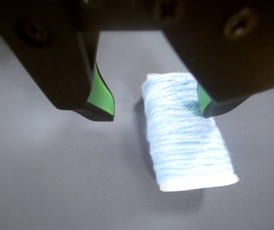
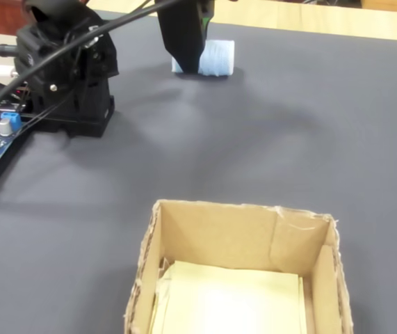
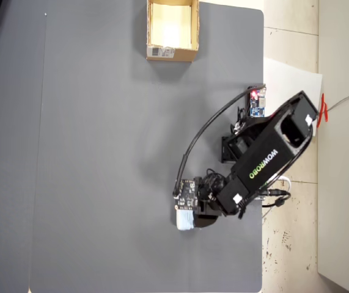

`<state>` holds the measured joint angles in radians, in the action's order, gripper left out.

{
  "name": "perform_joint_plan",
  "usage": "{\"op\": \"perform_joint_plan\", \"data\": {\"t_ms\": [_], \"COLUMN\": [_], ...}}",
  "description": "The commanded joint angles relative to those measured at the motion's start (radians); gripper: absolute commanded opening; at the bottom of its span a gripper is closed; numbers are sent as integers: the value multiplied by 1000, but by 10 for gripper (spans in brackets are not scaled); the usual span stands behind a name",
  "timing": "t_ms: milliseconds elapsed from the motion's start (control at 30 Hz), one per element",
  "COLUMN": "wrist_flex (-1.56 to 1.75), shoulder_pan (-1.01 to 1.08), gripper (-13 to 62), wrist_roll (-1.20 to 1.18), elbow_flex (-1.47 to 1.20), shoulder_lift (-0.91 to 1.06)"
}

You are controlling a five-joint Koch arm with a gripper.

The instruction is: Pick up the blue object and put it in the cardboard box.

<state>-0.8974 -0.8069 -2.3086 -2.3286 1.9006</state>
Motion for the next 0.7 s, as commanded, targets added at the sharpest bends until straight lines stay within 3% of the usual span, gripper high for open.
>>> {"op": "perform_joint_plan", "data": {"t_ms": [0,467,667], "wrist_flex": [26,333,423], "shoulder_pan": [-15,-5,35], "gripper": [330,326,201], "wrist_roll": [-74,-11,-8], "elbow_flex": [57,-21,-57], "shoulder_lift": [-5,-164,-169]}}
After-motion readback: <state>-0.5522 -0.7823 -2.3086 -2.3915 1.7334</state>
